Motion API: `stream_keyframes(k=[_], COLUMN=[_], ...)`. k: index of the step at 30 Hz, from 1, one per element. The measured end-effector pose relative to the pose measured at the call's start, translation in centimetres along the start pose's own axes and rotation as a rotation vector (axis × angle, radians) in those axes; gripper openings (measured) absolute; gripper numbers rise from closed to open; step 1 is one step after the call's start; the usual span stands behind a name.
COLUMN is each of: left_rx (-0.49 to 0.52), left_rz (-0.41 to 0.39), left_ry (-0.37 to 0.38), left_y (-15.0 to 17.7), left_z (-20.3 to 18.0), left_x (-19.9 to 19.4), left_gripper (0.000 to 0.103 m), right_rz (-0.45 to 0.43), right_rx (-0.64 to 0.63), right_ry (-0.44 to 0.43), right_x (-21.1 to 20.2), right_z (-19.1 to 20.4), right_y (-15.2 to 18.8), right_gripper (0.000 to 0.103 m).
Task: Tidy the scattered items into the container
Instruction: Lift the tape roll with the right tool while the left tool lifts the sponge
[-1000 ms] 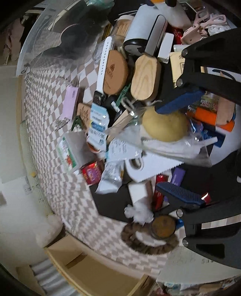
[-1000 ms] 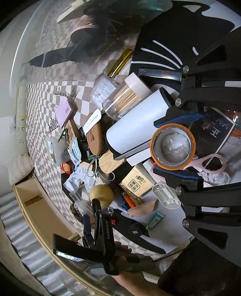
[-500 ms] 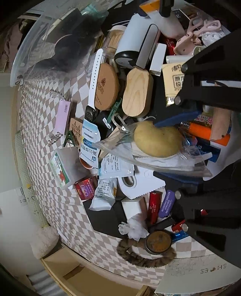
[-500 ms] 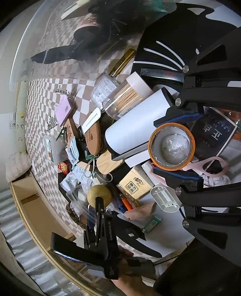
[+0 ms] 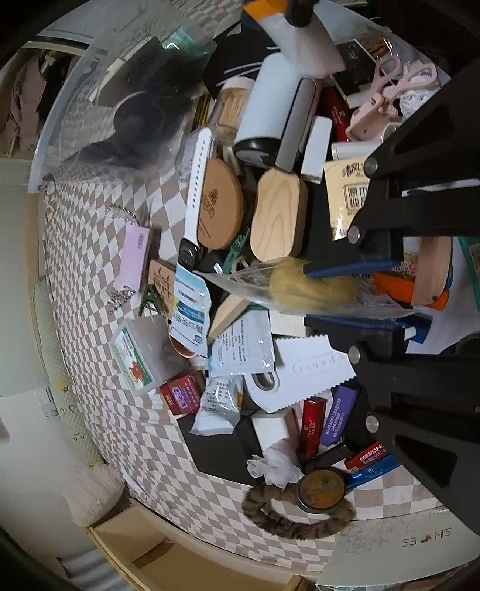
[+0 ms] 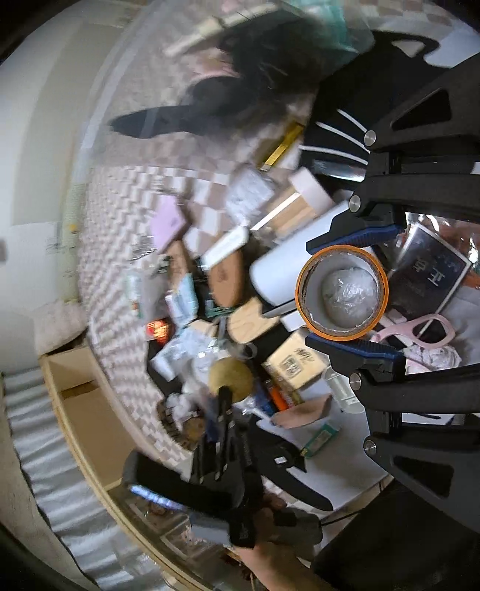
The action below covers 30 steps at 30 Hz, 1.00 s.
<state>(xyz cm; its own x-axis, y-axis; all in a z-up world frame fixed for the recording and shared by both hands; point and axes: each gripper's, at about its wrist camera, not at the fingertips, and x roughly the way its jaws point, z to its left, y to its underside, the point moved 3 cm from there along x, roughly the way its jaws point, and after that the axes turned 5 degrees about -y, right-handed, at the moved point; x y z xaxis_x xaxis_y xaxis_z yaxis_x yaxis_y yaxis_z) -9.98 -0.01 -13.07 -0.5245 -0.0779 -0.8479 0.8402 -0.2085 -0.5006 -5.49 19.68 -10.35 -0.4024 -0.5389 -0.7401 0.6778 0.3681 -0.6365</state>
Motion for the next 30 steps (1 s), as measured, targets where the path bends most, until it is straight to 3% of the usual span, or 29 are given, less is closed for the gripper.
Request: stream_keyframes(k=[11,19,26,30], left_rx=[-0.04,-0.062,-0.059,-0.058], left_rz=[-0.073,-0.111,-0.157,-0.19], left_ry=[0.028,0.03,0.05,0.065], left_y=[-1.7,-2.6,-4.0,-5.2], left_z=[0.1,0.0,-1.1,-2.1], left_x=[-2.8,-4.4,-6.3,-7.5], left_gripper=[0.014,0.014,0.014,0.014], right_rz=[-0.234,-0.339,-0.397,-0.414], right_rx=[-0.154,-0.266,-0.265,-0.198], right_ry=[0.041,0.107,0.098,0.063], right_x=[-7.0,-10.3,-12.6,-13.9], right_z=[2.6,4.2,4.2,3.1], right_y=[-2.9,-3.8,-4.8,-5.9], right_gripper=[0.044,0.044,0.044,0.043])
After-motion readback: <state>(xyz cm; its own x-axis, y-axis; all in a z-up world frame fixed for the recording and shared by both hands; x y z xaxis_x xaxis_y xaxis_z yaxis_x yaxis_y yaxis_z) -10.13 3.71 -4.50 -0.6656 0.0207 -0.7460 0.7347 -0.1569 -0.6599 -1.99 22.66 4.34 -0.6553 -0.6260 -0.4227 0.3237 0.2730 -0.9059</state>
